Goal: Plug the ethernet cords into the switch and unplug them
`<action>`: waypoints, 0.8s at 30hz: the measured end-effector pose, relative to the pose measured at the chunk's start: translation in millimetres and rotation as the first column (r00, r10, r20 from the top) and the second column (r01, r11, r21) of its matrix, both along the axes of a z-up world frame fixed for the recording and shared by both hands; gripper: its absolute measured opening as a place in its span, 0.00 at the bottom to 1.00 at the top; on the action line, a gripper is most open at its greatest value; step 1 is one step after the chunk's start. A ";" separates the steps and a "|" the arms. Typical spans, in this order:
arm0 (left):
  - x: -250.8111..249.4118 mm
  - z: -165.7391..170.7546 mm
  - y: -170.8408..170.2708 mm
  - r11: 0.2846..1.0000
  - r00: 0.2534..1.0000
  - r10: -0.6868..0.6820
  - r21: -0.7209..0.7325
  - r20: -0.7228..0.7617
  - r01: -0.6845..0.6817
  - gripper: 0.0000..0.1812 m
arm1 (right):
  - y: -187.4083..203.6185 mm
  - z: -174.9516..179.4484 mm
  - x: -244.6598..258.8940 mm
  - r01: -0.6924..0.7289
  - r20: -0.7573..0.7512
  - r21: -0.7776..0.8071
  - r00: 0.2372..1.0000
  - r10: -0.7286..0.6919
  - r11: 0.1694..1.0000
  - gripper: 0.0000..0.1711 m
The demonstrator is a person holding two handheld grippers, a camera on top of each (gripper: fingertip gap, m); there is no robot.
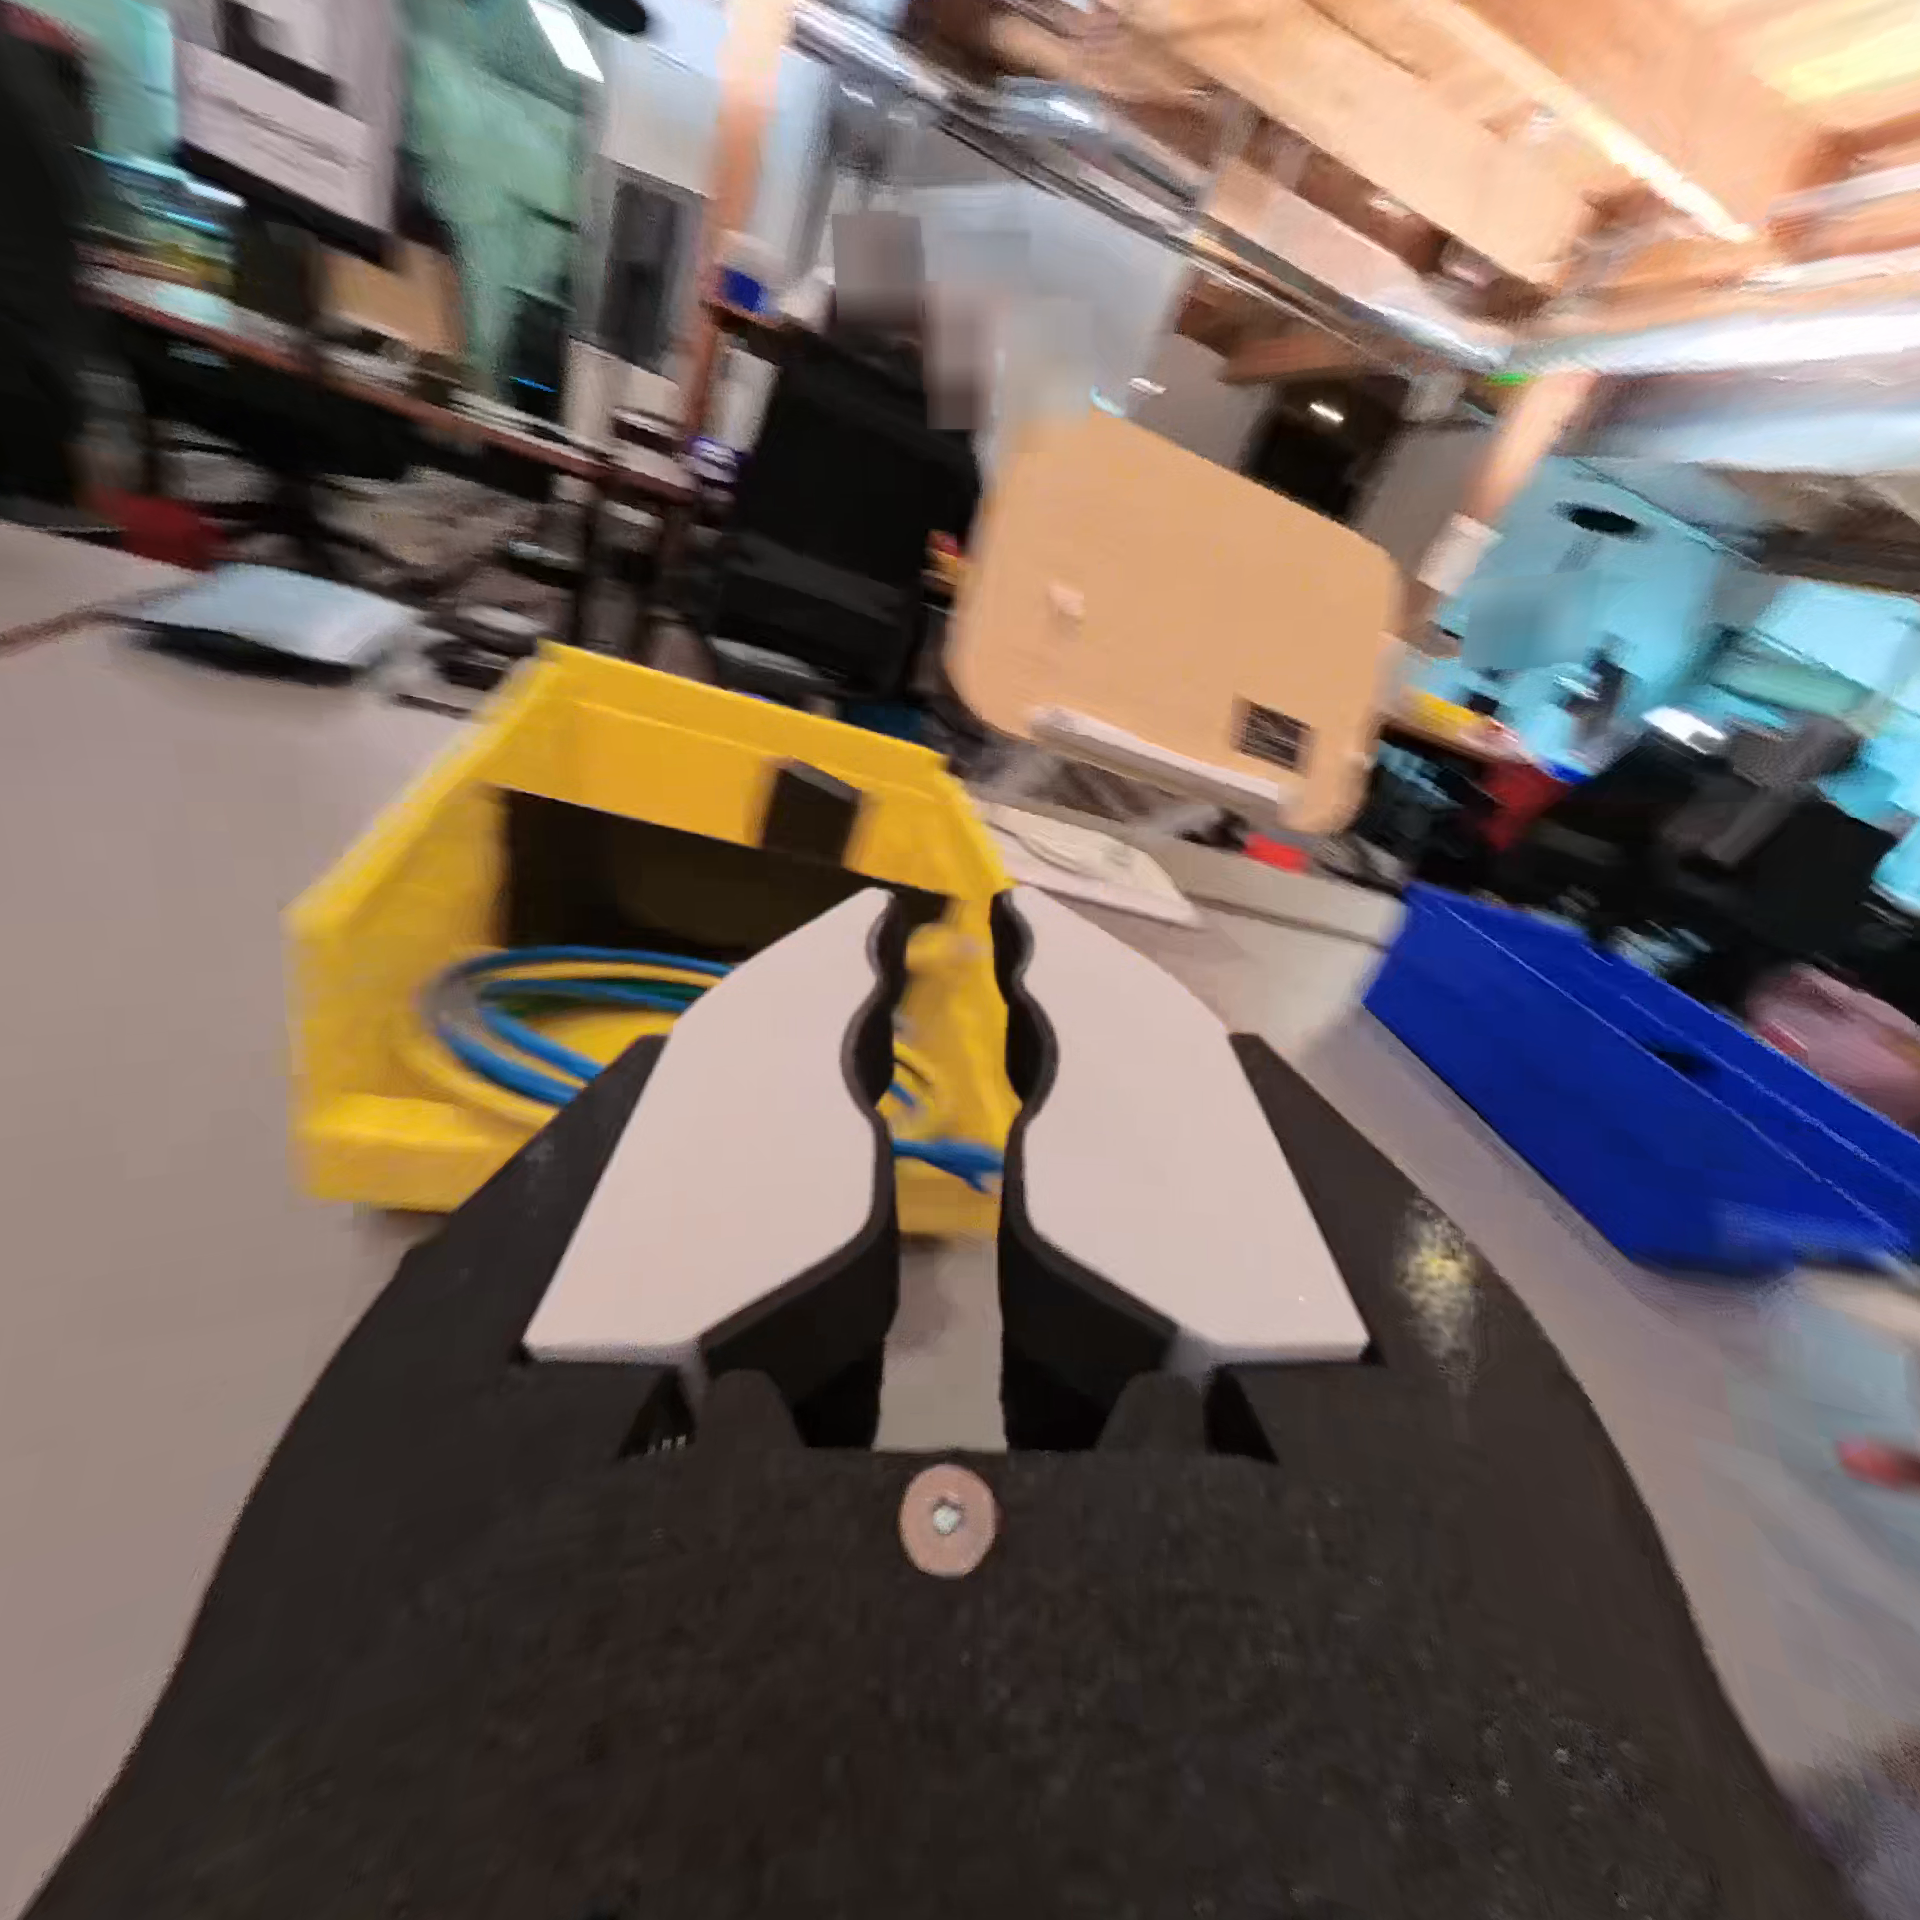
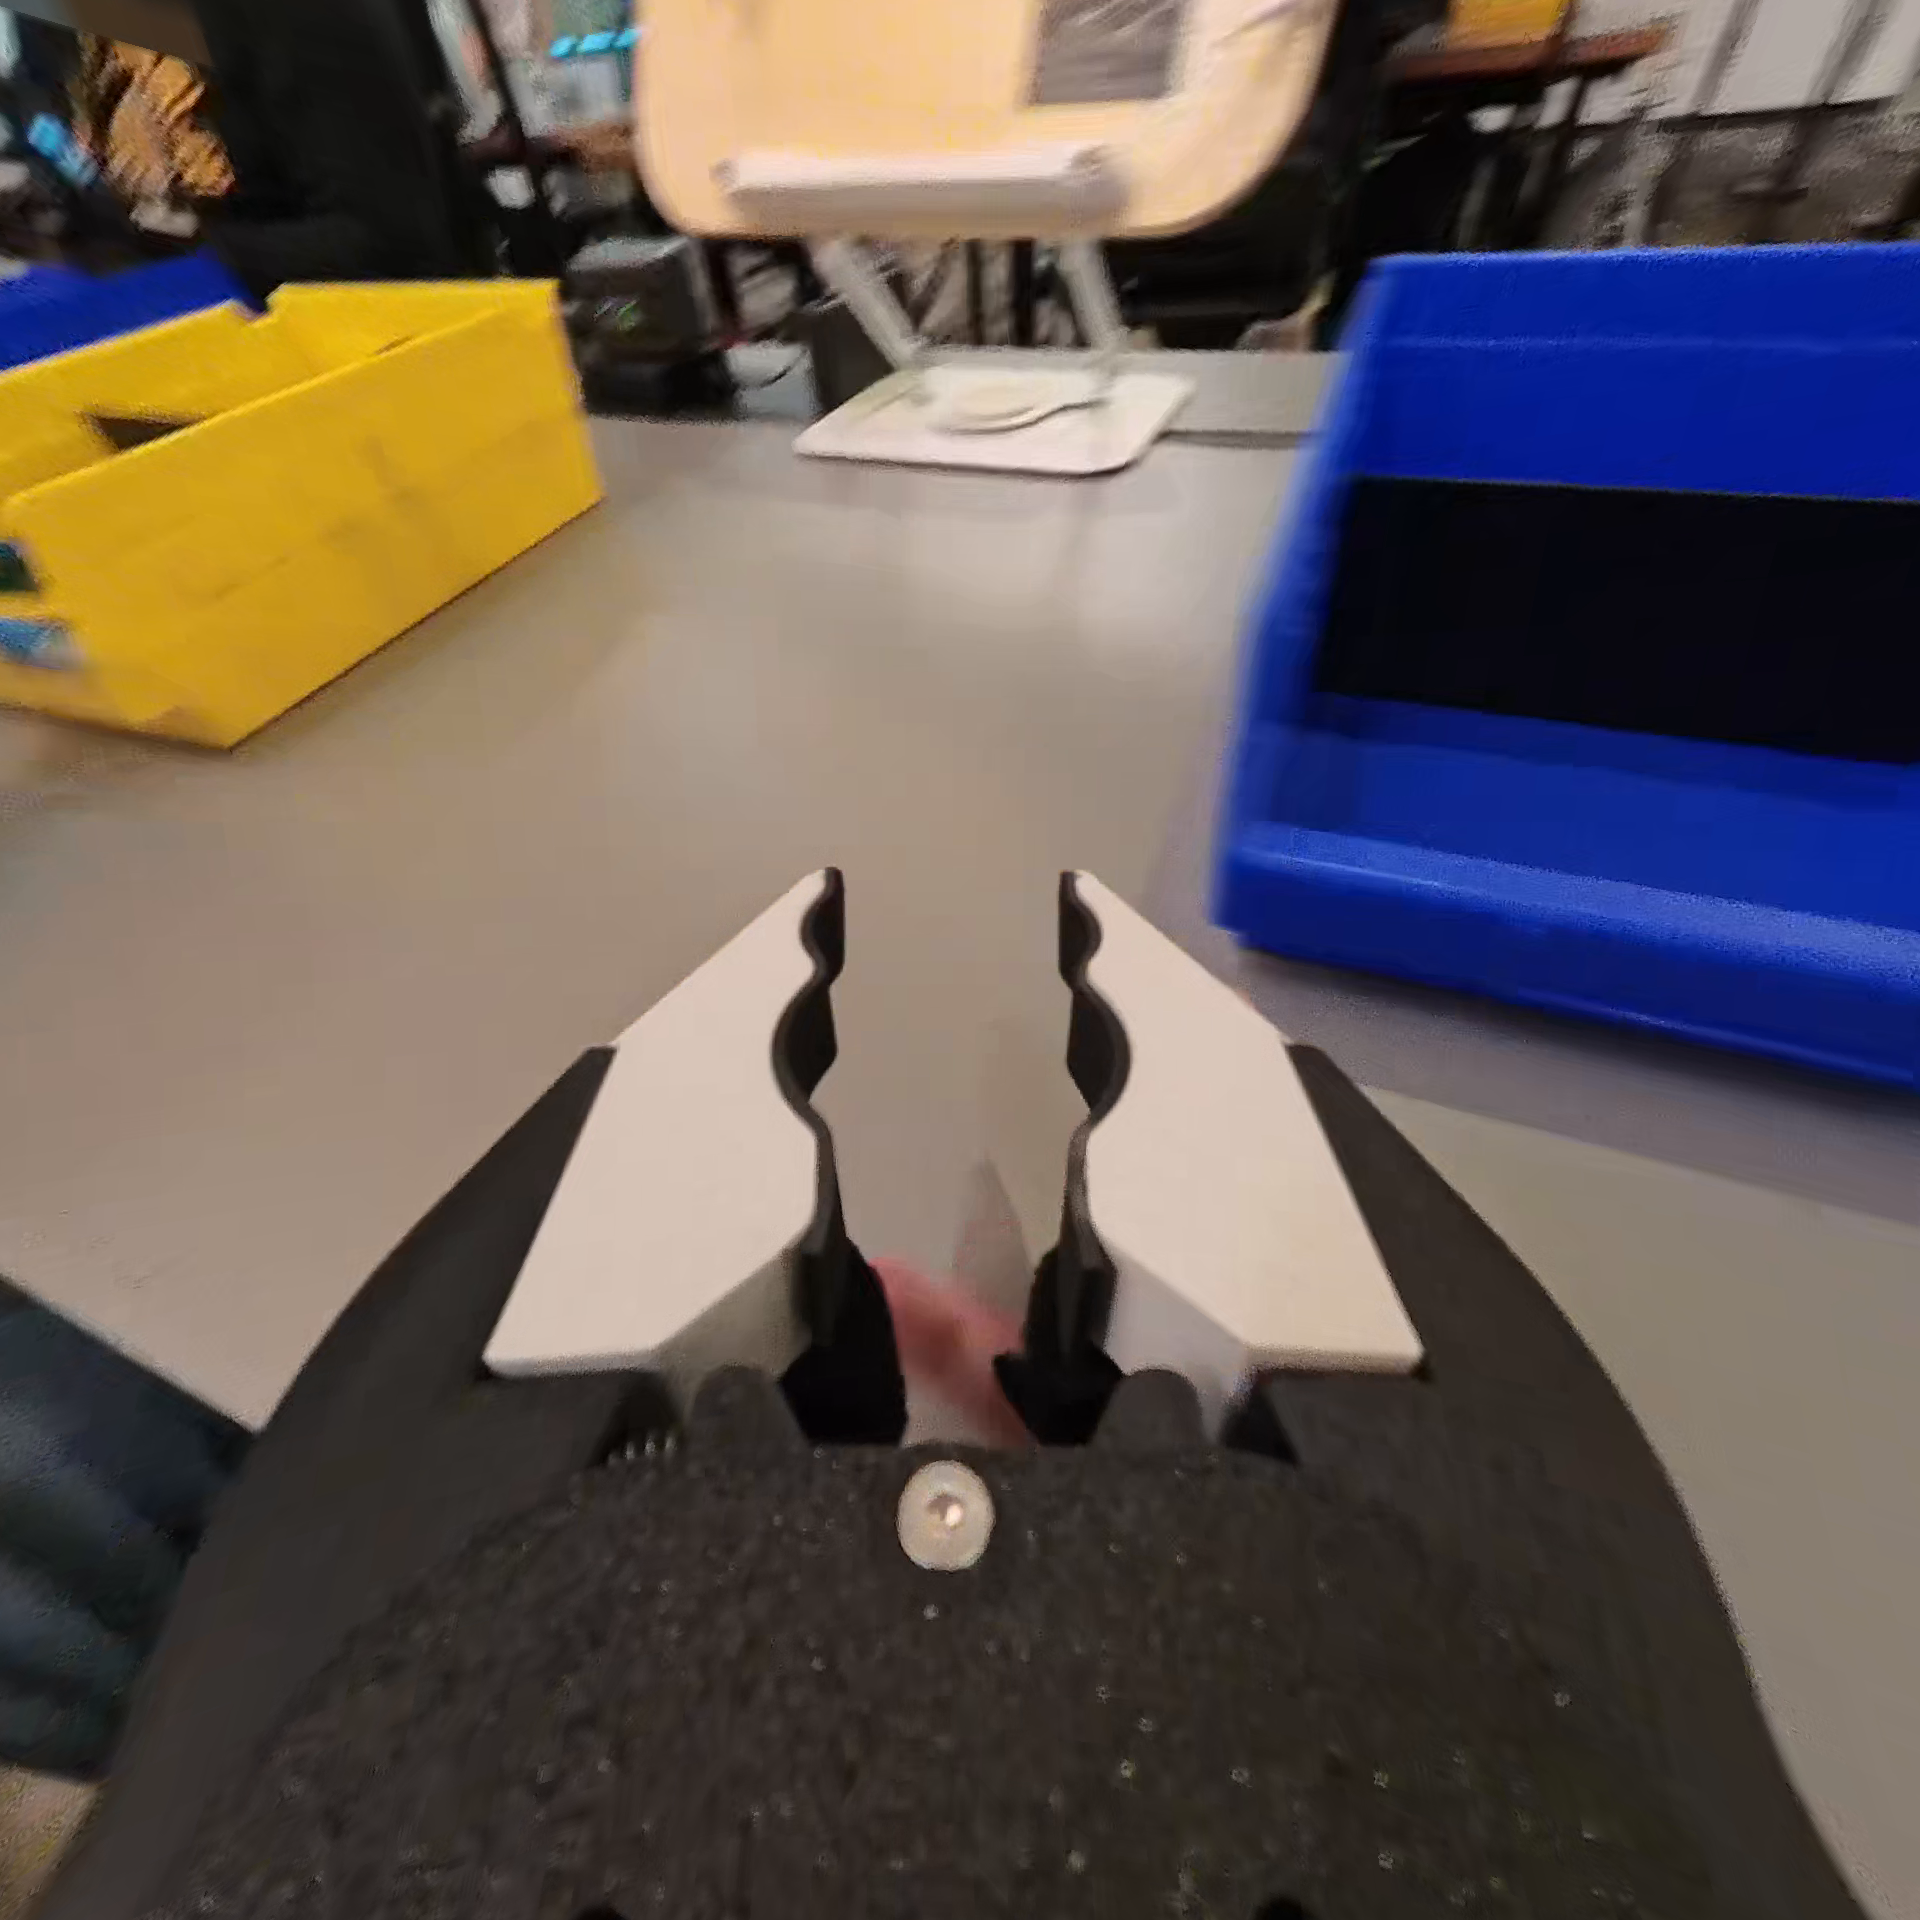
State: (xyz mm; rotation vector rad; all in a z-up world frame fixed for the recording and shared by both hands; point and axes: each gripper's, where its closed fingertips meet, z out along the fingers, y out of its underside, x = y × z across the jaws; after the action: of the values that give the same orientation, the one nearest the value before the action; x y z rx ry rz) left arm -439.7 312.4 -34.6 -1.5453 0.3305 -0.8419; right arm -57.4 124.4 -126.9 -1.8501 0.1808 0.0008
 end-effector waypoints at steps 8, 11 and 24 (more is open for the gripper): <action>61.2 -89.2 -30.7 0.980 0.897 -0.176 -0.154 -0.405 0.123 0.11 | -25.8 8.6 91.0 0.214 -0.049 0.044 0.976 -0.212 0.976 0.20; 52.2 -105.4 -26.5 0.960 0.897 -0.198 -0.265 -0.394 0.096 0.11 | -19.6 -6.6 87.7 0.187 -0.115 -0.020 0.975 -0.188 0.982 0.21; 18.8 -107.5 -8.6 0.960 0.912 -0.098 -0.280 -0.399 -0.019 0.08 | -26.9 -10.6 97.1 0.244 -0.054 -0.060 0.967 -0.247 0.968 0.18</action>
State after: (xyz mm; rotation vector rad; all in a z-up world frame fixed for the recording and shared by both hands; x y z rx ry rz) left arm -420.9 303.8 -142.2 -1.9901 0.5689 -0.6050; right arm 39.7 97.5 -137.5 -1.8704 0.4566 -0.1207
